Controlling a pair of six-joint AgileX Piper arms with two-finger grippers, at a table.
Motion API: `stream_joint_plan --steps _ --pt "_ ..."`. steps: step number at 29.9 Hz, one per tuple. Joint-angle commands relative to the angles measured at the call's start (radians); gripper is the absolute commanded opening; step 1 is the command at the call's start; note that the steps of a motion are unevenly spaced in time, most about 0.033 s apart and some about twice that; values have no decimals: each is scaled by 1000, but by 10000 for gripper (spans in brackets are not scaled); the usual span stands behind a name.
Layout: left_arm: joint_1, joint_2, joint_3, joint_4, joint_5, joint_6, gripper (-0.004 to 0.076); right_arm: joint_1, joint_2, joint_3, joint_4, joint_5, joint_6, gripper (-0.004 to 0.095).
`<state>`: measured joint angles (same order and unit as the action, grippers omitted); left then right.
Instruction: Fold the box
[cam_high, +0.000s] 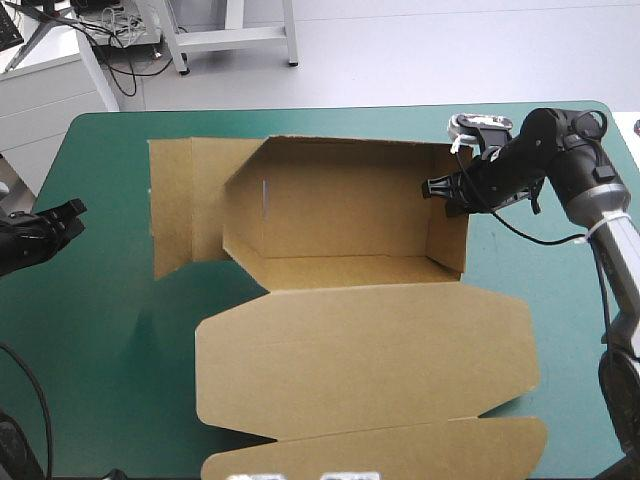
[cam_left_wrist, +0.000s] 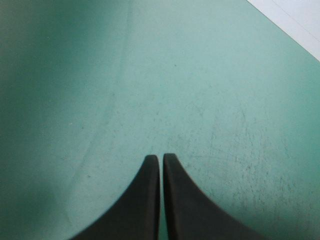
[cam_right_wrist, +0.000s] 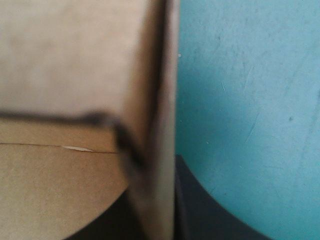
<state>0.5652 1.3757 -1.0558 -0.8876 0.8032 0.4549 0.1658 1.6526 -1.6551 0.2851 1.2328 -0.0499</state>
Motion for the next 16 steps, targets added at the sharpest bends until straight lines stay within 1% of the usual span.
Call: stream_joint_plan --steps 1,7,16 --pt "2 -32 -24 -53 -14 2 7 -8 -29 -20 15 21 5 0" --pt "2 -32 -24 -53 -16 2 7 -8 -19 28 0 21 -7 0" --pt "2 -32 -24 -55 -25 2 7 -8 46 51 5 21 -79 0"
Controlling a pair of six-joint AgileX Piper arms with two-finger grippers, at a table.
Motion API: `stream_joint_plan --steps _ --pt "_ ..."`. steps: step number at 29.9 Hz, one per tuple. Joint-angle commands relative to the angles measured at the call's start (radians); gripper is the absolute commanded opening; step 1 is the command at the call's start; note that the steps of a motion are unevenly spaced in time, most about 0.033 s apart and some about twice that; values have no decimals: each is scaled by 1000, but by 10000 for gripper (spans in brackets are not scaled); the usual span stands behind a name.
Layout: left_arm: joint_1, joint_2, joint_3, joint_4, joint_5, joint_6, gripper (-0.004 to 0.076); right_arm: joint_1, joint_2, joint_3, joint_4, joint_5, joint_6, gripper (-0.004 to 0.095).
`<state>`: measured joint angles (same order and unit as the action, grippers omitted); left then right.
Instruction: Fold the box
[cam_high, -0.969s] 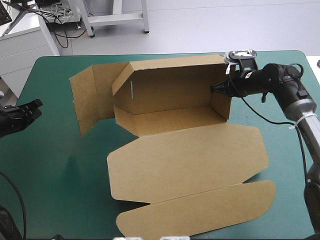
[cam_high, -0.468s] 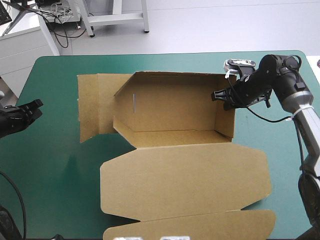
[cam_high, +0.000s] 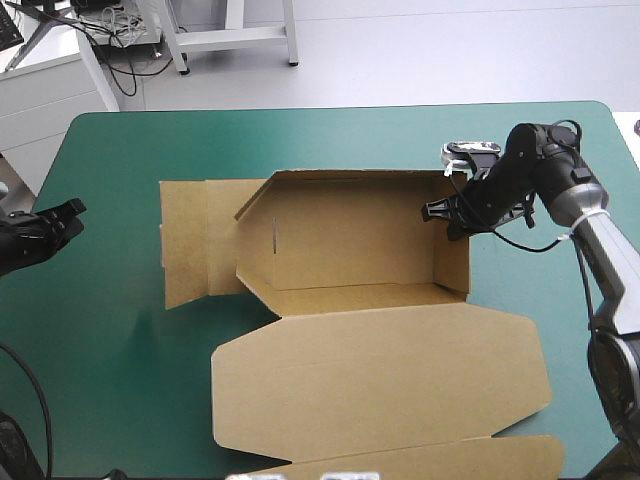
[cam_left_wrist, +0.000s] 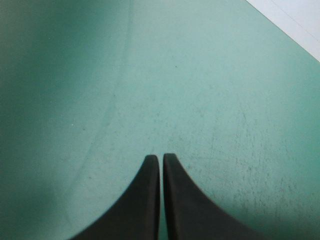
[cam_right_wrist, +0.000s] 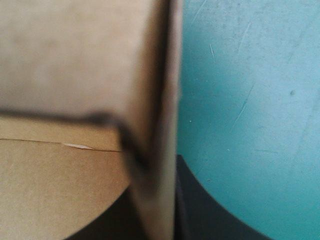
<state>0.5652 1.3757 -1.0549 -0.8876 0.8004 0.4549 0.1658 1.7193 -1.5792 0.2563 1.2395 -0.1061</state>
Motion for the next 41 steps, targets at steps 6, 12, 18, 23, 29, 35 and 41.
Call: stream_joint_plan --steps 6,12,18,23,29,35,41 --pt "2 -32 -25 -56 -26 2 7 -8 83 -96 38 13 -87 0" --pt "2 -32 -25 -59 -41 2 7 -8 160 -202 40 13 -101 3" --pt "2 -32 -25 -55 -51 2 7 -8 189 -252 40 13 -90 168" --pt "2 -32 -25 -55 -51 2 7 -8 189 -255 38 13 -77 489" --pt "2 -32 -25 -55 -49 2 7 -8 189 -321 29 6 -21 634" --pt "2 -32 -25 -52 -40 2 7 -8 174 -404 -15 14 53 634" --pt "2 -32 -25 -48 -40 2 7 -8 117 -386 -50 14 90 634"
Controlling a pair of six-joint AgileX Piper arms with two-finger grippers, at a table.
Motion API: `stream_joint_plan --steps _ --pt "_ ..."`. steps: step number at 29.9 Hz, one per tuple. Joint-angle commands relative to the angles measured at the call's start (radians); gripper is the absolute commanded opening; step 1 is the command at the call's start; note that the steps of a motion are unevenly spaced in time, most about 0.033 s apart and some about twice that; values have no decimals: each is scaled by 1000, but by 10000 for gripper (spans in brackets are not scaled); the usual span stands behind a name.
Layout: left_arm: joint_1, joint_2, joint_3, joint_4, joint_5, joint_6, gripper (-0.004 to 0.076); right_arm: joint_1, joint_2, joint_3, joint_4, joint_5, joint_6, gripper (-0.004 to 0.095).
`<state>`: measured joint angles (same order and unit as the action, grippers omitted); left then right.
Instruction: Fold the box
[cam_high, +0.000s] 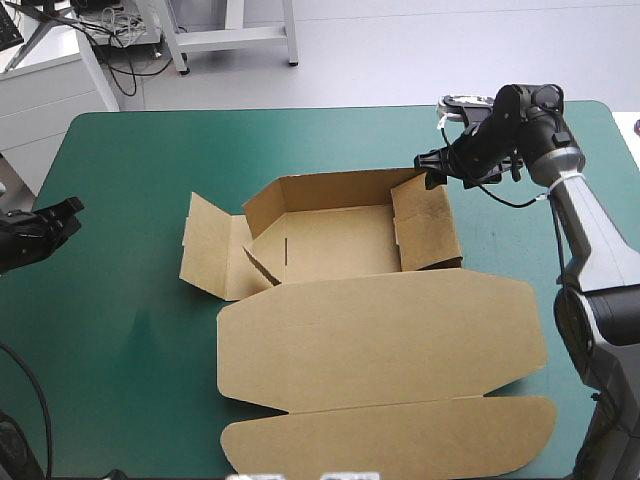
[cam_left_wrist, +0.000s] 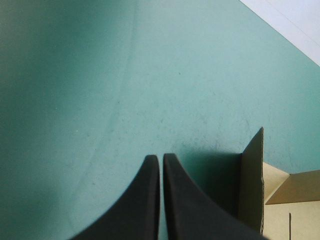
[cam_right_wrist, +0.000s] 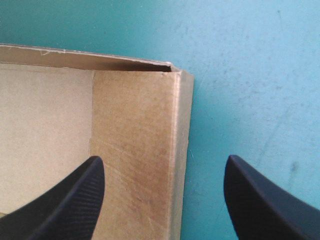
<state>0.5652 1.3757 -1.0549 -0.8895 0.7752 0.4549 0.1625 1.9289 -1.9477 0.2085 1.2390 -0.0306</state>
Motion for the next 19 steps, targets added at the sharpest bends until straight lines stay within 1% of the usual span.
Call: stream_joint_plan --steps 1,4,9,14,16,19 --pt "2 -32 -25 -46 -15 2 7 -5 -107 -5 -2 15 25 634" --pt "2 -32 -25 -46 -15 2 7 8 -147 39 -11 15 39 634" --pt "2 -32 -25 -46 -24 2 7 69 -185 108 -82 15 69 634" --pt "2 -32 -25 -46 -24 2 7 112 -170 132 -144 13 90 634" --pt "2 -32 -25 -46 -24 2 7 112 -155 132 -151 13 92 634" --pt "2 -32 -25 -46 -24 2 7 112 -129 132 -198 13 105 634"
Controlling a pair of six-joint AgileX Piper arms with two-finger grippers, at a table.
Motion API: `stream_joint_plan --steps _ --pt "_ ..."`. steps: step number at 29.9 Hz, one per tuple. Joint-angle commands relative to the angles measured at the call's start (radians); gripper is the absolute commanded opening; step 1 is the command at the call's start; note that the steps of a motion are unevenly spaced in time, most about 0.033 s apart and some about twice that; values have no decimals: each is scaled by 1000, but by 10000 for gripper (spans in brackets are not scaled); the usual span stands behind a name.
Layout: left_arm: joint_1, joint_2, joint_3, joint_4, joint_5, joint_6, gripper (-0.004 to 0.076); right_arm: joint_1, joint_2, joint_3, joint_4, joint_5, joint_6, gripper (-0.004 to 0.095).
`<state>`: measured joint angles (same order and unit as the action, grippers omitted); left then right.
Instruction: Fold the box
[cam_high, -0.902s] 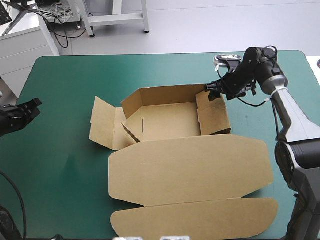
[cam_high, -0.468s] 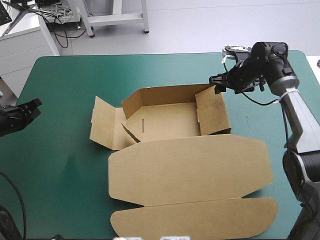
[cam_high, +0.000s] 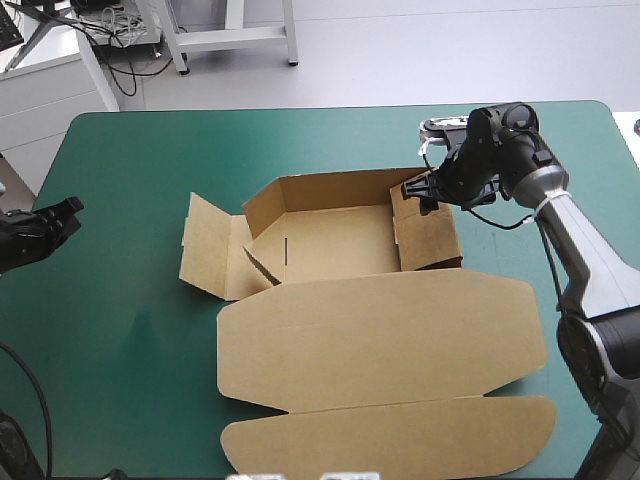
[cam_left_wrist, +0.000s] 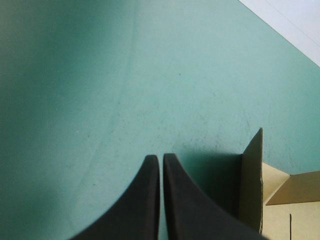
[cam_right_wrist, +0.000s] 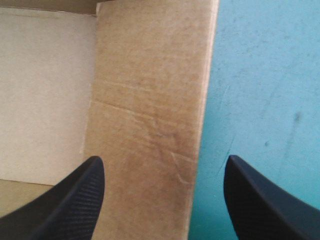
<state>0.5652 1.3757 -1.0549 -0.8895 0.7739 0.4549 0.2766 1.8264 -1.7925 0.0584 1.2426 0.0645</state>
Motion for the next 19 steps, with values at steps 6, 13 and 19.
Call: stream_joint_plan --steps 6,13,19 --pt "2 -32 -25 -46 -23 2 7 -2 43 -23 -15 9 8 634" --pt "2 -32 -25 -46 -23 2 7 -2 89 -23 -17 11 12 633" --pt "2 -32 -25 -46 -23 2 7 -2 96 -23 22 11 12 338"
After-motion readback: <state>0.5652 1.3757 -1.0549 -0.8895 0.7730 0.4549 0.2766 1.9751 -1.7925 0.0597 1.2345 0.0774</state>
